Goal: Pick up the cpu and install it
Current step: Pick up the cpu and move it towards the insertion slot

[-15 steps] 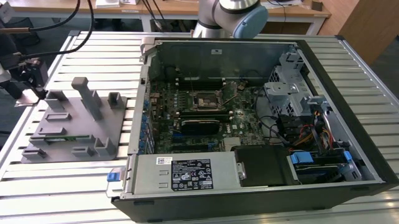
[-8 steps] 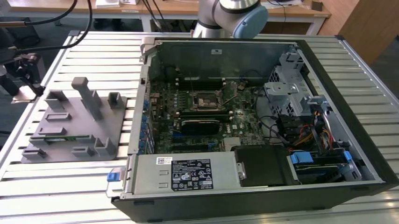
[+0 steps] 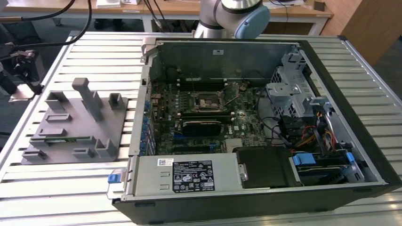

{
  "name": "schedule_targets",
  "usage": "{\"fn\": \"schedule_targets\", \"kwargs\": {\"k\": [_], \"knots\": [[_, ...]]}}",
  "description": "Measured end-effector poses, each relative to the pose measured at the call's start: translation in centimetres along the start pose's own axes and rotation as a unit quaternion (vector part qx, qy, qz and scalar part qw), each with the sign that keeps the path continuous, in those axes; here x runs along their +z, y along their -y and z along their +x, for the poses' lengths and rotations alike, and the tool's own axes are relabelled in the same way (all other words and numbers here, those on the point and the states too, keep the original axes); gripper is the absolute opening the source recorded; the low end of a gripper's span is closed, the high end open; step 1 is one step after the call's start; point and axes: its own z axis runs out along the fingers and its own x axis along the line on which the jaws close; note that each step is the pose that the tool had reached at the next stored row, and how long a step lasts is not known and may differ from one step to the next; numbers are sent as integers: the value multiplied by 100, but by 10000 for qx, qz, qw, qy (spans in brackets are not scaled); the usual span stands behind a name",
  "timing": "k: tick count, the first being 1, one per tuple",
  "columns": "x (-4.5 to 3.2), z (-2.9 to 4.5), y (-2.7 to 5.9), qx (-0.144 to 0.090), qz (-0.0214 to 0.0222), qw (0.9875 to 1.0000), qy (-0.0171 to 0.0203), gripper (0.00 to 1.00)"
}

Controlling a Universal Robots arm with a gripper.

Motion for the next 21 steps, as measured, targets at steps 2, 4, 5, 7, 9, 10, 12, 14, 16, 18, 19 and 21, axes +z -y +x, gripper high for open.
{"fn": "schedule_targets", "kwargs": {"k": [2, 4, 5, 7, 9, 10, 12, 14, 16, 18, 19, 21], "knots": [[-9, 1, -1, 0, 0, 10000, 0, 53], [-18, 1, -1, 0, 0, 10000, 0, 53], [-23, 1, -1, 0, 0, 10000, 0, 53], [-40, 1, -2, 0, 0, 10000, -1, 53], [-62, 2, -3, 0, 0, 10000, 0, 53], [-75, 2, -3, 0, 0, 10000, 0, 53], [-94, 3, -4, 0, 0, 10000, 0, 53], [-113, 3, -5, 0, 0, 10000, 0, 53], [-130, 4, -6, 0, 0, 10000, 0, 53], [-147, 4, -6, 0, 0, 10000, 0, 53], [-157, 5, -7, 1, 0, 10000, 0, 53], [-181, 5, -8, 0, 0, 10000, -1, 53]]}}
